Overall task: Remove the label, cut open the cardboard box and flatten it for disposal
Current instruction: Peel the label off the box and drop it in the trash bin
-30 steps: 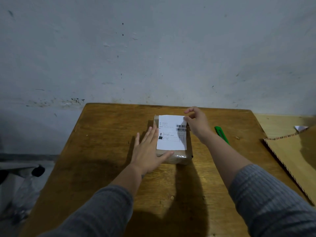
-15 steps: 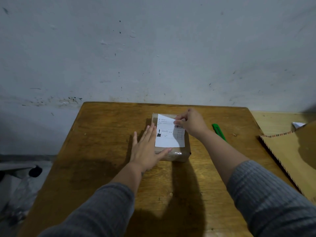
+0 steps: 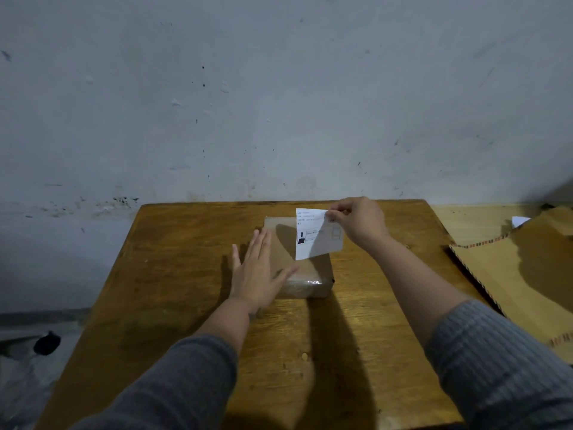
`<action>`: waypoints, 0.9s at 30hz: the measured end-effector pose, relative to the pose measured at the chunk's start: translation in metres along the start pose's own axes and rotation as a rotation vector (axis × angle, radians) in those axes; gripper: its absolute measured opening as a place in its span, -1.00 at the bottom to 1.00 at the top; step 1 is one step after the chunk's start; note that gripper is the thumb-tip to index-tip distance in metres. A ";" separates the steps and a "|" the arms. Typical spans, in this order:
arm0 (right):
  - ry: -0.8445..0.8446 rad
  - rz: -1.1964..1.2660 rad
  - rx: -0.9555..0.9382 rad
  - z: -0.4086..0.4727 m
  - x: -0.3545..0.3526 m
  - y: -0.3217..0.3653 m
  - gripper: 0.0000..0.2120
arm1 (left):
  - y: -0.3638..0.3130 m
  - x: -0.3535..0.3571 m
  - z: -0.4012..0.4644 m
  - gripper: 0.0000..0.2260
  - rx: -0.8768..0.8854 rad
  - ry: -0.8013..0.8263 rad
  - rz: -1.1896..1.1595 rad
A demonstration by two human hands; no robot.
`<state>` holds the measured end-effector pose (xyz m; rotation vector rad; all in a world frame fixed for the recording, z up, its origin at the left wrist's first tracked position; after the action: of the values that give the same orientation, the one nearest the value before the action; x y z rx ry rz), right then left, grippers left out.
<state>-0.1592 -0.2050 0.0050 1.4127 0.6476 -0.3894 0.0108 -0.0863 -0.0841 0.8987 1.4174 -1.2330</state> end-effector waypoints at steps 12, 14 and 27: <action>-0.073 -0.008 0.005 -0.093 -0.044 -0.028 -0.89 | -0.100 -0.063 -0.006 -0.90 0.367 -0.282 -0.289; -0.064 -0.061 0.008 -0.113 -0.053 -0.038 -0.89 | -0.120 -0.054 -0.016 -0.90 0.401 -0.217 -0.317; -0.036 -0.160 -0.173 -0.202 -0.135 -0.098 -0.93 | -0.241 -0.008 -0.093 -0.91 0.333 0.081 -0.528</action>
<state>-0.3600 -0.0365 0.0075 1.1915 0.7498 -0.4723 -0.2371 -0.0431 -0.0258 0.8242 1.6004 -1.8888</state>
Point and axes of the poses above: each hand's wrist, its own z-axis towards the middle knuckle, its own x-axis out of the palm, y = z × x, the point moved 7 cm from there along z, towards the middle knuckle, and after that the axes turned 12 degrees about z, right-handed, at the moved point
